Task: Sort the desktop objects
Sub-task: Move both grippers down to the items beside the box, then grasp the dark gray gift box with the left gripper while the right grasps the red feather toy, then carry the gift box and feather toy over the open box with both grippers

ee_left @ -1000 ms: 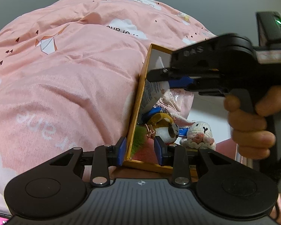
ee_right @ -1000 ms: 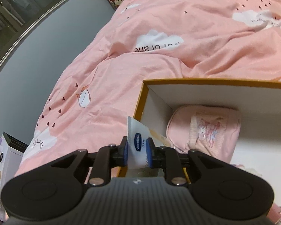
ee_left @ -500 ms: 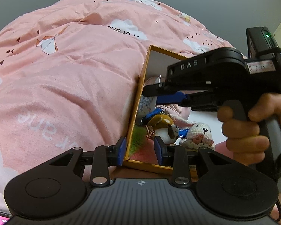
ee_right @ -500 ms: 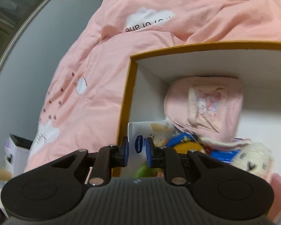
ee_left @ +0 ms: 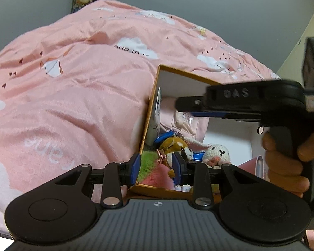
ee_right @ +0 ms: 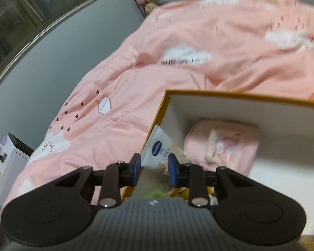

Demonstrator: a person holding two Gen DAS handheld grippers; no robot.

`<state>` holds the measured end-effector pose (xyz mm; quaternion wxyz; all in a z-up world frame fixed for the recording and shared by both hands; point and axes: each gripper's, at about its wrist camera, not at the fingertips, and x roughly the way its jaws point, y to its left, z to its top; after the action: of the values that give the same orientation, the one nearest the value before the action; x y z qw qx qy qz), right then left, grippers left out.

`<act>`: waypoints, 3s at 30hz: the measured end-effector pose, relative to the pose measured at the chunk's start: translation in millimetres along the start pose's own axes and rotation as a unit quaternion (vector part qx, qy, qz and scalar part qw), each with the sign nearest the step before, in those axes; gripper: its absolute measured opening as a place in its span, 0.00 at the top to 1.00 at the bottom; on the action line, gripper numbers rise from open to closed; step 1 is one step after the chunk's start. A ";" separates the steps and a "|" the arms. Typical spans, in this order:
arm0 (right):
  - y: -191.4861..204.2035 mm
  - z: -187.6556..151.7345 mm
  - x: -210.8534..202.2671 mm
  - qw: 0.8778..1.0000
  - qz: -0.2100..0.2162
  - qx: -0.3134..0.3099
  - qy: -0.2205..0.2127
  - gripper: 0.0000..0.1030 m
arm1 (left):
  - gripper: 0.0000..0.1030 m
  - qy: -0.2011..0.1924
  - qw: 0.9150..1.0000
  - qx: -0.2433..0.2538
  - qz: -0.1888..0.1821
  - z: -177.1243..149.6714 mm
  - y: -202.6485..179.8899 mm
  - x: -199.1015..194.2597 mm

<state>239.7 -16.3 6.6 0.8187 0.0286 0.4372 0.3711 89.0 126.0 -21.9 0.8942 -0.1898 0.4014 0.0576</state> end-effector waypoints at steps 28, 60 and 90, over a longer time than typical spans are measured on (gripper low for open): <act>11.2 -146.9 -119.0 0.980 -0.124 -0.103 -0.116 0.48 | 0.63 0.013 0.995 0.098 -0.015 -78.2 -49.5 -55.2; -13.5 -190.2 -18.1 0.984 -0.039 -0.040 0.172 0.47 | 0.49 0.125 0.976 0.127 0.128 -76.9 1.0 2.9; -22.6 -172.5 -73.4 1.000 0.002 -0.006 0.016 0.99 | 0.63 0.041 0.996 0.042 0.062 -59.4 1.8 -41.2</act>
<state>100.7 -127.0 -57.1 0.8108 0.0185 0.4481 0.3760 19.5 106.8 -27.9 0.8791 -0.1284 0.4504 0.0885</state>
